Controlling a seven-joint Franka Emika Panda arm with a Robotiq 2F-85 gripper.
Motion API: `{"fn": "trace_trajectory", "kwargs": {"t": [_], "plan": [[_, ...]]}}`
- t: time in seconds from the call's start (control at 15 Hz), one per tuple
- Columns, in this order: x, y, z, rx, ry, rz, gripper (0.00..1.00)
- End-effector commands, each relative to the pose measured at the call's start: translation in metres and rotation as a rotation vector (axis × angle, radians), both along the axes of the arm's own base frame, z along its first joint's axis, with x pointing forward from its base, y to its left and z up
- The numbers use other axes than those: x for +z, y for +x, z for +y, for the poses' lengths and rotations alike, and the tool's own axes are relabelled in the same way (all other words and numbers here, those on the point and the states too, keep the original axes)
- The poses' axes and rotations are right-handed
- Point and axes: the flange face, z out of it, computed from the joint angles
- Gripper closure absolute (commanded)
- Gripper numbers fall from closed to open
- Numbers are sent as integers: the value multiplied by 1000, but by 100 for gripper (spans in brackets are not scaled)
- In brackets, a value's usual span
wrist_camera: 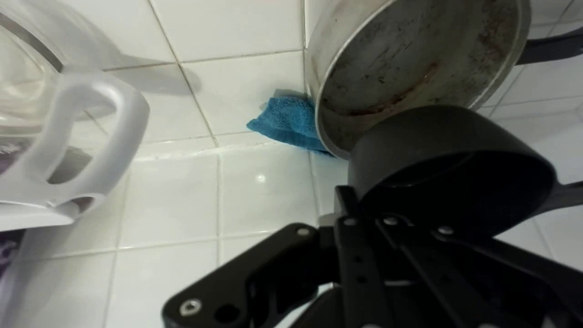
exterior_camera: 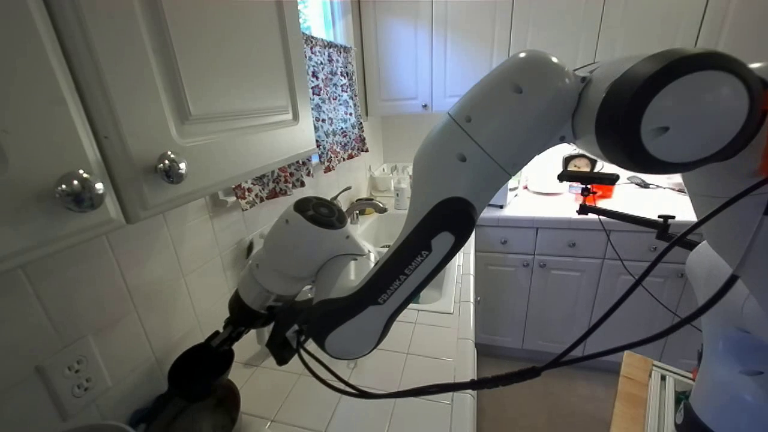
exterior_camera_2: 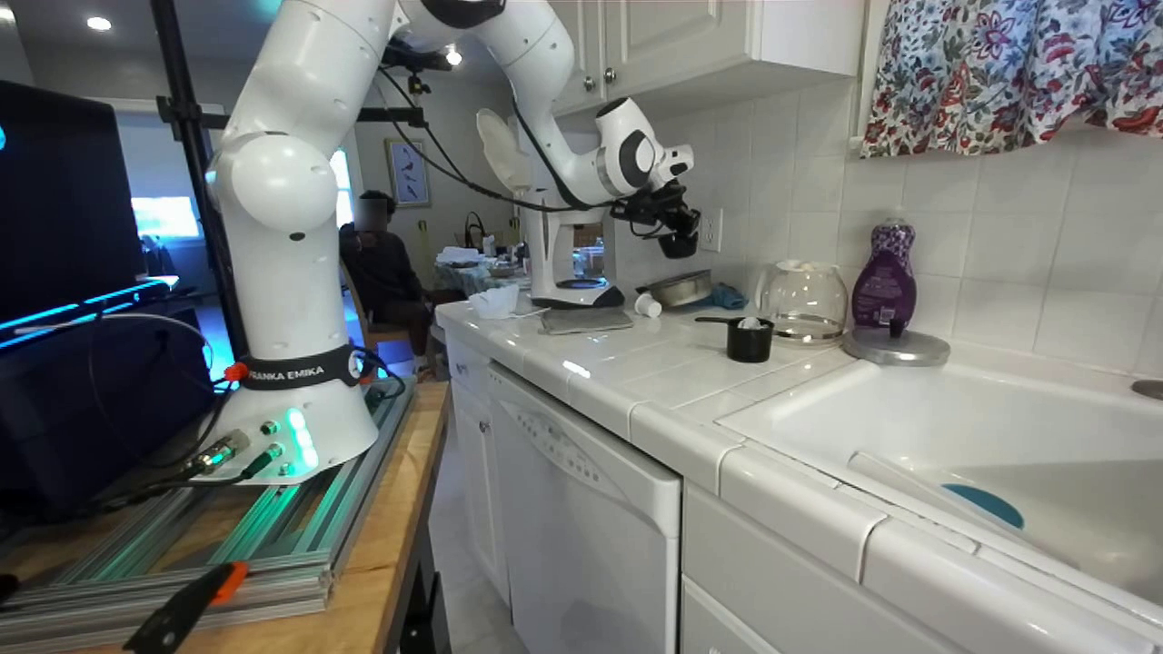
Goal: Stack up the black measuring cups
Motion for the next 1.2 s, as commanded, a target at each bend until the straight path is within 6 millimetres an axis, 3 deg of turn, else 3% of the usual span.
{"fn": "trace_trajectory", "kwargs": {"t": [0.0, 0.33, 0.73, 1.13], "plan": [[13, -45, -47, -159, 75, 35, 99], [2, -94, -111, -384, 88, 166, 99], [-6, -147, -151, -551, -4, 349, 99], [-10, -157, -188, -740, -62, 339, 99]]}}
